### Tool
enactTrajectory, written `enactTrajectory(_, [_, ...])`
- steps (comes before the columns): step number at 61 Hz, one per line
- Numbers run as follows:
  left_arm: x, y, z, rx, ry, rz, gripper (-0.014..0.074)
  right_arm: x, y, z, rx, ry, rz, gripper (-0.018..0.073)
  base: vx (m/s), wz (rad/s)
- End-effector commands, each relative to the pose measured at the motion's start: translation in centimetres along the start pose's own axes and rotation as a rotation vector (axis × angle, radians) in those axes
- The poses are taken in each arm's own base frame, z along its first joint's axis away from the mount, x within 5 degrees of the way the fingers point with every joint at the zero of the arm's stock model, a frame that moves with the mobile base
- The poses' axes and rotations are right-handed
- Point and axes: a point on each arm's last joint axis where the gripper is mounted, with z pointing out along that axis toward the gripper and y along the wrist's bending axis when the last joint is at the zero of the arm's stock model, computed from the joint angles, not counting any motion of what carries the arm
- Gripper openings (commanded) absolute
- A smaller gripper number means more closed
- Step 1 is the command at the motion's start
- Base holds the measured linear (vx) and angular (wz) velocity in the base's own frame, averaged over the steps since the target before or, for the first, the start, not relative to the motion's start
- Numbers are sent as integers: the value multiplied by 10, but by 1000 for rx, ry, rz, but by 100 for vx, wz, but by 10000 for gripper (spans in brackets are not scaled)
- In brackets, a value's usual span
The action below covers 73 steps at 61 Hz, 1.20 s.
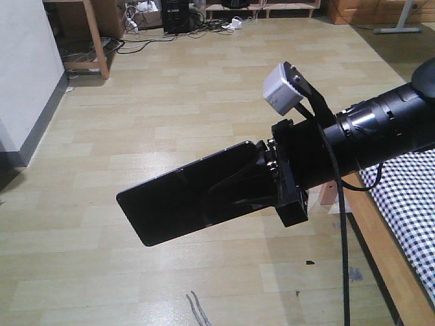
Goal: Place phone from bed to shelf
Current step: 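Hold the phone in the right gripper while the base turns away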
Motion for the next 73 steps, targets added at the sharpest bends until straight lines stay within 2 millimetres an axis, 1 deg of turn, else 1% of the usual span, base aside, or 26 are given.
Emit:
enactTrajectory(1, [-14,2,-3,-16,-100,-15,1,-15,19,-12,-75,-82,-28,-2,-1,10])
enactTrajectory(39, [-14,2,-3,-16,-100,-15,1,-15,19,-12,-75,-82,-30,-2,7,5])
enactTrajectory(73, [-14,2,-3,-16,-100,-15,1,-15,19,-12,-75,-82,-30,-2,21,2])
